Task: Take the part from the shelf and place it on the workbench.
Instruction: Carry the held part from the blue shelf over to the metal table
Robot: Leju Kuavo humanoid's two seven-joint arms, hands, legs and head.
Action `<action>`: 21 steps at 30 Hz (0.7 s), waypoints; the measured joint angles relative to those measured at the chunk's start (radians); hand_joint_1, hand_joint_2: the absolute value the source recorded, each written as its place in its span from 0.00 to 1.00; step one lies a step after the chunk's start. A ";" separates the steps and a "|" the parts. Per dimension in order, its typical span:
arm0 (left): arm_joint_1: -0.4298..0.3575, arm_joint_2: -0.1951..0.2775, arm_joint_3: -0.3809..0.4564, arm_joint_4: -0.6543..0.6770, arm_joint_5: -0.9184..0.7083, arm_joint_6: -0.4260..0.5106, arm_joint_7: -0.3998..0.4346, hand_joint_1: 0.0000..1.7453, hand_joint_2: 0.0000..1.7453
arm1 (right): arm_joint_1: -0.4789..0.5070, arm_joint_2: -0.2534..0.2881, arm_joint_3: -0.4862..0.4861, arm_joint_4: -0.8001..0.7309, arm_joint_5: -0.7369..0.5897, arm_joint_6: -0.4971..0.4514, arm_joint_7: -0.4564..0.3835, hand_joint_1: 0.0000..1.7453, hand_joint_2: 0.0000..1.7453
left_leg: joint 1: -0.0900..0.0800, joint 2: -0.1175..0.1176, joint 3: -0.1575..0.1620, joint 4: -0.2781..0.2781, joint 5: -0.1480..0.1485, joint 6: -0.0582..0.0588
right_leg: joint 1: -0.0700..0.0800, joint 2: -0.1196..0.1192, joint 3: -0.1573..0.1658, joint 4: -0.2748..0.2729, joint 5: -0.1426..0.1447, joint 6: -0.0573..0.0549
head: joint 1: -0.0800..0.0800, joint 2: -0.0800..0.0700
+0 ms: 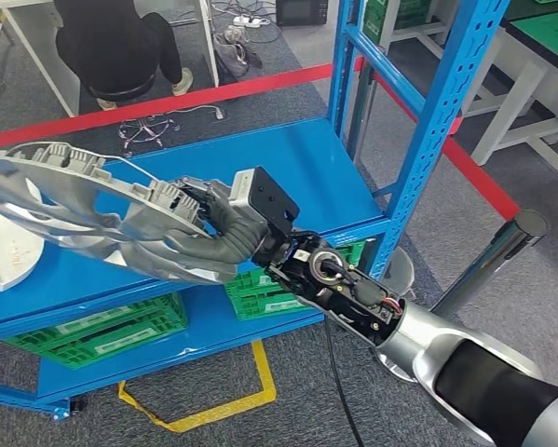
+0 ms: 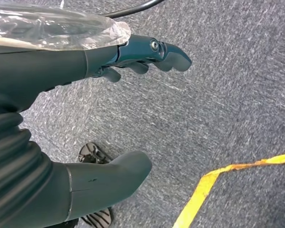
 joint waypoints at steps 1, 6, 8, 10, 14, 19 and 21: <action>0.000 0.000 -0.001 0.000 0.002 0.003 0.000 0.00 1.00 | 0.005 0.000 -0.001 0.000 0.001 0.005 -0.005 1.00 1.00 | 0.000 0.000 0.000 0.000 0.000 0.000 | 0.000 0.000 0.000 0.000 0.000 0.000 | 0.000 0.000; 0.000 0.000 -0.003 0.000 0.008 0.006 0.000 0.00 1.00 | 0.030 0.000 -0.010 0.008 -0.011 0.043 -0.023 1.00 1.00 | 0.000 0.000 0.000 0.000 0.000 0.000 | 0.000 0.000 0.000 0.000 0.000 0.000 | 0.000 0.000; 0.000 0.000 -0.004 0.000 0.007 0.006 0.000 0.00 1.00 | 0.037 0.000 -0.010 0.011 -0.009 0.045 -0.023 1.00 1.00 | 0.000 0.000 0.000 0.000 0.000 0.000 | 0.000 0.000 0.000 0.000 0.000 0.000 | 0.000 0.000; 0.000 0.000 -0.004 0.000 0.006 0.006 0.002 0.00 1.00 | 0.042 0.000 -0.010 0.014 -0.007 0.045 -0.023 1.00 1.00 | 0.000 0.000 0.000 0.000 0.000 0.000 | 0.000 0.000 0.000 0.000 0.000 0.000 | 0.000 0.000; -0.001 0.000 -0.004 0.000 0.004 0.006 0.006 0.00 1.00 | 0.046 0.000 -0.010 0.018 -0.005 0.043 -0.023 1.00 1.00 | 0.000 0.000 0.000 0.000 0.000 0.000 | 0.000 0.000 0.000 0.000 0.000 0.000 | 0.000 0.000; -0.002 0.000 -0.011 0.000 0.003 0.005 0.014 0.00 1.00 | 0.049 0.001 -0.015 0.029 -0.008 0.041 -0.032 1.00 1.00 | 0.000 0.000 0.000 0.000 0.000 0.000 | 0.000 0.000 0.000 0.000 0.000 0.000 | 0.000 0.000; -0.003 0.000 -0.019 0.000 0.002 0.002 0.017 0.00 1.00 | 0.052 0.004 -0.020 0.039 -0.011 0.046 -0.047 1.00 1.00 | 0.000 0.000 0.000 0.000 0.000 0.000 | 0.000 0.000 0.000 0.000 0.000 0.000 | 0.000 0.000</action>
